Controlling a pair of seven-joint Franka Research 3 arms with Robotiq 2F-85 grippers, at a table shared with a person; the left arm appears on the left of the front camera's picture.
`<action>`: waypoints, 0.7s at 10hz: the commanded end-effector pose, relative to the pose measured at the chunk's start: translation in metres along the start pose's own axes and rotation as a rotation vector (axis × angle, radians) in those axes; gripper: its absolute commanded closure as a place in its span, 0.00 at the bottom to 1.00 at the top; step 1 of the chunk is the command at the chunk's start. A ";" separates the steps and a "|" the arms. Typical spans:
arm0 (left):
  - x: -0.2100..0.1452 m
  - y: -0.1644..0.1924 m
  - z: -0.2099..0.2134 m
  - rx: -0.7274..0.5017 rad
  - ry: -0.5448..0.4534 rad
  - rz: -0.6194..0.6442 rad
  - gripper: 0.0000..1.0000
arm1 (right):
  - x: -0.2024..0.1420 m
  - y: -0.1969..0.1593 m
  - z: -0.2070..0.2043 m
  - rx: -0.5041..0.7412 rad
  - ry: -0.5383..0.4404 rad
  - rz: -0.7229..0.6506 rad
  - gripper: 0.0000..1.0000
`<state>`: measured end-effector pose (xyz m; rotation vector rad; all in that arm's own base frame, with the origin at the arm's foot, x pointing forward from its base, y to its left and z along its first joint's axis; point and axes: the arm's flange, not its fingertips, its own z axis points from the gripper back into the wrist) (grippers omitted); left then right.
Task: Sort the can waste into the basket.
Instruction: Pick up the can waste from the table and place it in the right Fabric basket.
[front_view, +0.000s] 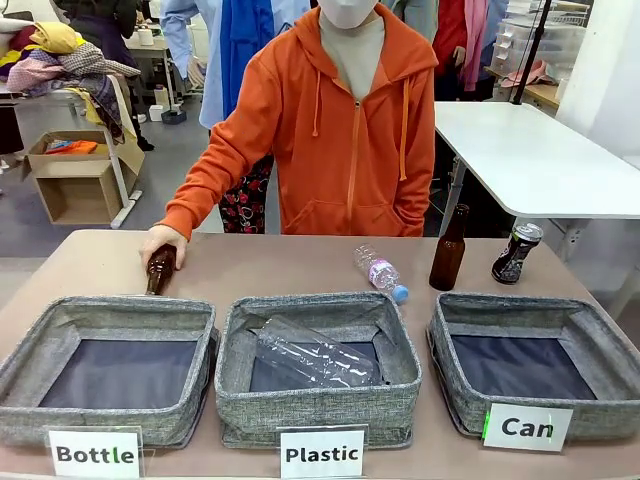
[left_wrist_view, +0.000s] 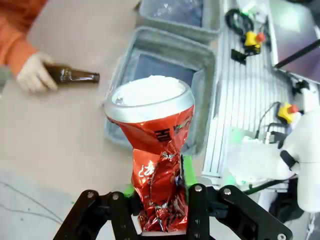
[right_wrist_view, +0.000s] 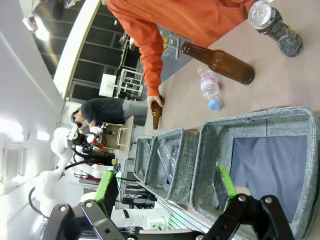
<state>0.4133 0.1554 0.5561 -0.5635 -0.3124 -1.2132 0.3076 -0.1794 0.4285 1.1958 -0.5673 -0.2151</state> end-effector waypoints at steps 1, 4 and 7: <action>-0.041 0.019 0.020 -0.033 -0.074 -0.050 0.91 | 0.002 0.002 0.001 0.010 -0.002 0.014 0.00; -0.033 0.004 0.012 0.006 -0.028 0.010 0.91 | 0.002 0.002 0.001 0.010 -0.002 0.014 0.00; 0.003 0.004 -0.018 0.094 -0.098 -0.041 0.70 | 0.002 0.002 0.001 0.010 -0.002 0.014 0.00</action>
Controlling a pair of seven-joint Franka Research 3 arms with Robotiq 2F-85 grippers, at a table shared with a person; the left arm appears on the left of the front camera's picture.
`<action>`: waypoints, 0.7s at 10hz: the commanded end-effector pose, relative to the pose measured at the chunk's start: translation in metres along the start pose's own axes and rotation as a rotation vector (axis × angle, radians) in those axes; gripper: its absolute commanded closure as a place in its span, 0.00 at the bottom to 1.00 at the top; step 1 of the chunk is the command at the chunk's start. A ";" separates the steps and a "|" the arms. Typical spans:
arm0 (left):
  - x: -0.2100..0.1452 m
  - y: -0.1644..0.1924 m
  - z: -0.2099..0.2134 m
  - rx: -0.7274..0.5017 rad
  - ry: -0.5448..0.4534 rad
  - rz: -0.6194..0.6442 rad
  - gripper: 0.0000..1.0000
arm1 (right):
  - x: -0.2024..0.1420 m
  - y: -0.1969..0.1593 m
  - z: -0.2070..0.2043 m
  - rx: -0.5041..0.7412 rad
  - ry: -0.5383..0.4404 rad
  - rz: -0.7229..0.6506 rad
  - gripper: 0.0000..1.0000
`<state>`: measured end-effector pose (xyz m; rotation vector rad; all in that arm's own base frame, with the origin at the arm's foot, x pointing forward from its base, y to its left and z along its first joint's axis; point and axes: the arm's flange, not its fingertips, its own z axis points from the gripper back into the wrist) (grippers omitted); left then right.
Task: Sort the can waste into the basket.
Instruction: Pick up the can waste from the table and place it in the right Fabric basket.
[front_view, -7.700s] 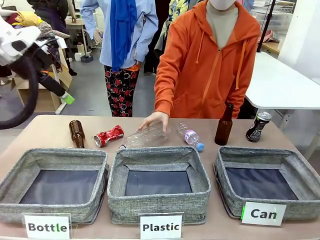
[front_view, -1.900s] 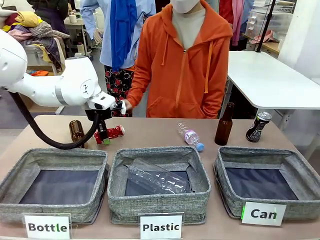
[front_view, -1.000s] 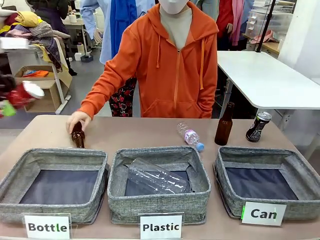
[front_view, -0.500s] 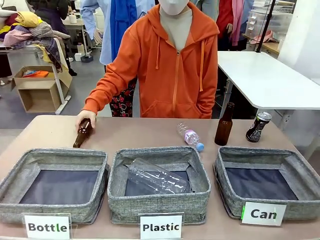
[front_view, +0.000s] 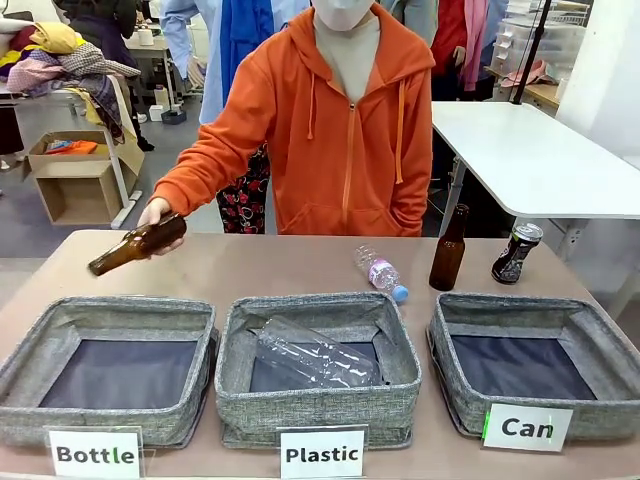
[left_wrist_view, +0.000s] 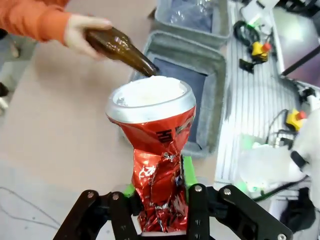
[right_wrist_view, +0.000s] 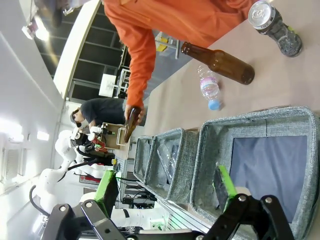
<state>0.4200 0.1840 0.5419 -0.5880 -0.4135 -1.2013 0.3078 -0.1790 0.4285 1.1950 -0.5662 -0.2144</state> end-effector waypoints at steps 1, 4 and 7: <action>0.036 -0.010 -0.011 0.100 -0.007 -0.042 0.70 | 0.002 0.002 0.001 0.011 -0.003 0.014 0.00; -0.049 -0.026 0.065 -0.018 -0.172 -0.056 0.70 | 0.002 0.002 0.001 0.011 -0.003 0.014 0.00; -0.087 -0.077 0.089 -0.001 -0.233 -0.107 0.70 | 0.002 0.002 0.001 0.011 -0.003 0.014 0.00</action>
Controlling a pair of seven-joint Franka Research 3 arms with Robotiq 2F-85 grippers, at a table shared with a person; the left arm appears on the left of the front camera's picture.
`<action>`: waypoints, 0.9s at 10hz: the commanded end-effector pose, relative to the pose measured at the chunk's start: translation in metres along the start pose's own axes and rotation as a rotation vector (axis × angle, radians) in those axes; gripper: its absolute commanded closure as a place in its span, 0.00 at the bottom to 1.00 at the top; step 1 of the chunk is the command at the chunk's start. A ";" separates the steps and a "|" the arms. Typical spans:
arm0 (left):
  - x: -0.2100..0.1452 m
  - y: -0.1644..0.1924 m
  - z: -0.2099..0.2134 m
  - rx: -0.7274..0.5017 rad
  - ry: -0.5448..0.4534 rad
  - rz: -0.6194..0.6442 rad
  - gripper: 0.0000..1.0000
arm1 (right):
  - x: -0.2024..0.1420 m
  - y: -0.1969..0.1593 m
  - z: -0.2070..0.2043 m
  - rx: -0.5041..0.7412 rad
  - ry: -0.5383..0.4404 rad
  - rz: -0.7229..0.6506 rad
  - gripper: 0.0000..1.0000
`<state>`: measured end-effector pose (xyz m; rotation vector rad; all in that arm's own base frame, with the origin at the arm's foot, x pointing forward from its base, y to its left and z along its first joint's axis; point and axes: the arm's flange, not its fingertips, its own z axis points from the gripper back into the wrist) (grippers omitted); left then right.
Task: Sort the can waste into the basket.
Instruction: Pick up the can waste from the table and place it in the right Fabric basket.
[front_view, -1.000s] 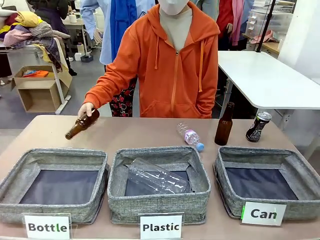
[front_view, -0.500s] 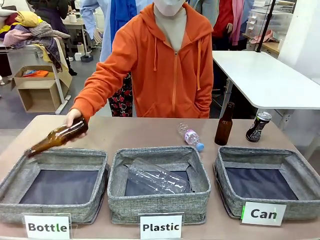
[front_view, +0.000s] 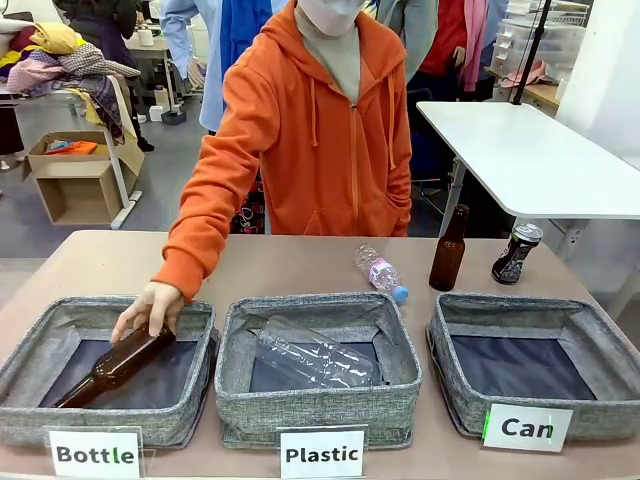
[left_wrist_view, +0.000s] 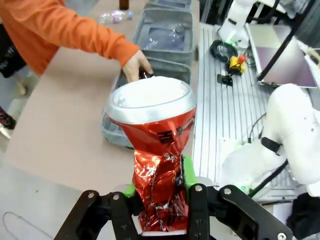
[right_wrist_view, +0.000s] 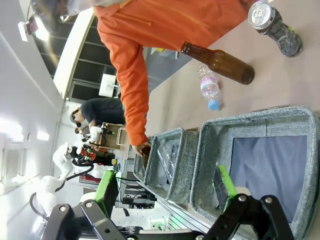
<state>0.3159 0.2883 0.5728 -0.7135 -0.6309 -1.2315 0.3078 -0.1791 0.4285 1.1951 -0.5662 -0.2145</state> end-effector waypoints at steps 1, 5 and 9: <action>-0.001 -0.004 -0.003 -0.005 -0.017 -0.016 0.70 | 0.002 0.002 0.001 0.011 -0.003 0.014 0.00; 0.022 0.009 -0.034 -0.050 0.034 -0.007 0.70 | 0.002 0.002 0.001 0.011 -0.003 0.014 0.00; 0.116 0.039 -0.119 -0.120 0.163 -0.025 0.70 | 0.015 0.022 0.047 0.008 -0.090 0.027 0.00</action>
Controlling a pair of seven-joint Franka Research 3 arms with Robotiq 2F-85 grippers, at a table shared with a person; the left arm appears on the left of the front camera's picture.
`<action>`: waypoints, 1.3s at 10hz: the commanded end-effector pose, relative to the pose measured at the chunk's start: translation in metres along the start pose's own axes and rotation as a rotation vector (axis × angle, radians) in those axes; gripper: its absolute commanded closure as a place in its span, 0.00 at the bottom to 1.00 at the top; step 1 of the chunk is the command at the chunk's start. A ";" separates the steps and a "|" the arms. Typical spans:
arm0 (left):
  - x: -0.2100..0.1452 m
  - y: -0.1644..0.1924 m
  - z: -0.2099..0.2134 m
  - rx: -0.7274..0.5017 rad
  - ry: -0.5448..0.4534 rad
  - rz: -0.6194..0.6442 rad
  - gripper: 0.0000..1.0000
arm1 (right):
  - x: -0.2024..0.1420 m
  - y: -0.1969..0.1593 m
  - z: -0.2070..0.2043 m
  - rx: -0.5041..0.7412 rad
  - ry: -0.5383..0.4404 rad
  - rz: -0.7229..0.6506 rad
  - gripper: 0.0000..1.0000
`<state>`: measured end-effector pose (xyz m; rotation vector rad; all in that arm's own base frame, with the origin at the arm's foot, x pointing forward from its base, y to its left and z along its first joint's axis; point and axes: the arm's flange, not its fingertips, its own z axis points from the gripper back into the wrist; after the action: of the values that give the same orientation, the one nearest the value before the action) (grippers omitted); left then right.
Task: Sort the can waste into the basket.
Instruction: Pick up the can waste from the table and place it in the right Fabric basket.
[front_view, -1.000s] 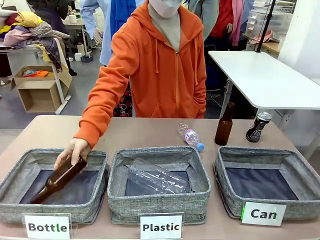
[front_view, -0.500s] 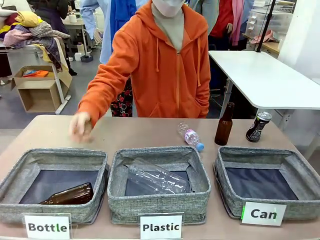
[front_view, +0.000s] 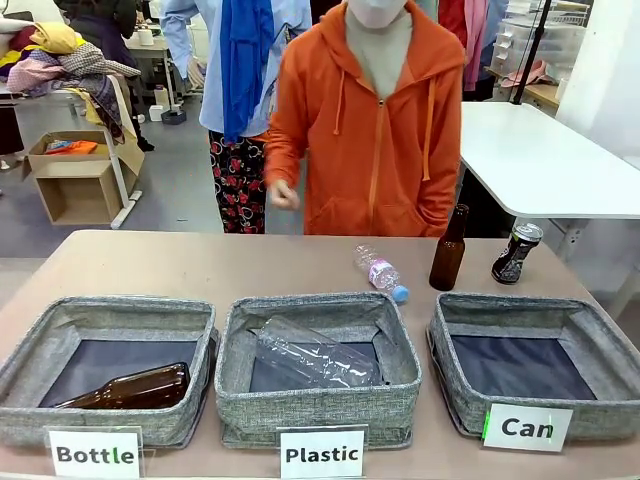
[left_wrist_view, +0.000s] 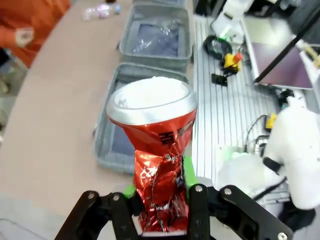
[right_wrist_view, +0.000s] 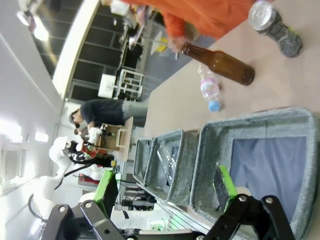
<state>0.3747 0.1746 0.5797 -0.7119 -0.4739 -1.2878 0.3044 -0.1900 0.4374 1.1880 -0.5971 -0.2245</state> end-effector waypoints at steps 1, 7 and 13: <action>0.070 0.015 -0.060 -0.079 0.099 -0.094 0.70 | 0.017 0.035 0.066 -0.009 -0.080 0.002 0.00; 0.302 0.039 -0.351 -0.225 0.104 -0.291 0.70 | -0.026 0.076 0.177 -0.095 -0.068 -0.142 0.00; 0.435 -0.034 -0.588 -0.295 0.092 -0.460 0.70 | -0.057 0.049 0.204 -0.146 -0.015 -0.198 0.00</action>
<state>0.3961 -0.5407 0.4619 -0.8707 -0.3984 -1.8285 0.1372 -0.3184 0.5025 1.1020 -0.4359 -0.4469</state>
